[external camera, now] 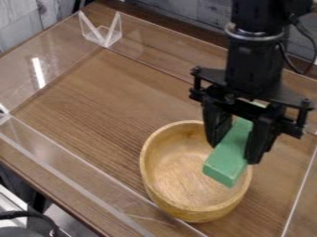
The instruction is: Put the green block in the brown bowl
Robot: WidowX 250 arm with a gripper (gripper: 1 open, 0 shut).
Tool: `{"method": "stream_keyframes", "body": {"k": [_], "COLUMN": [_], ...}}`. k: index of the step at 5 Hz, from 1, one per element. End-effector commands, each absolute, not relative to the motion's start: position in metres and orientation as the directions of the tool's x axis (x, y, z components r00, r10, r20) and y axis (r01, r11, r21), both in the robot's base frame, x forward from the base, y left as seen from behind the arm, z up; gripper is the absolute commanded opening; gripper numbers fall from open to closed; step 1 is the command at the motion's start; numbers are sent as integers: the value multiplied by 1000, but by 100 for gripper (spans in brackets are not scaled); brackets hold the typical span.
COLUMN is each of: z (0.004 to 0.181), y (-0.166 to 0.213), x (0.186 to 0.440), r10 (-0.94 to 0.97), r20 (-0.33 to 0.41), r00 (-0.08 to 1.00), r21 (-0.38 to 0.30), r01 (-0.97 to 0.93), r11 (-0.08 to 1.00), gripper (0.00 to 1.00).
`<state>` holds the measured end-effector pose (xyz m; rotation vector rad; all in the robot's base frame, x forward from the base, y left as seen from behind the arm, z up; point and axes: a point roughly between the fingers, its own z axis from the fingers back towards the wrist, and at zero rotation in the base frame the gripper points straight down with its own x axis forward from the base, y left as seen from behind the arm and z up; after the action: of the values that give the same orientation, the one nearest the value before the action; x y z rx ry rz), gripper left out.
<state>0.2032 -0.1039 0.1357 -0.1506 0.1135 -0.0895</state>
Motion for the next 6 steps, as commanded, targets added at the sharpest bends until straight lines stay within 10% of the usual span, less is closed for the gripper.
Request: {"method": "stream_keyframes", "body": {"k": [1,6], "z": [146,142], "y": [-101,-97], "x": [204,195], "r10": [-80,-27], "r20": [-55,-38], "r00": [995,999], "r21": [-175,-196], "r01": [69,19], "r11": [982,980], "gripper": [0,0]}}
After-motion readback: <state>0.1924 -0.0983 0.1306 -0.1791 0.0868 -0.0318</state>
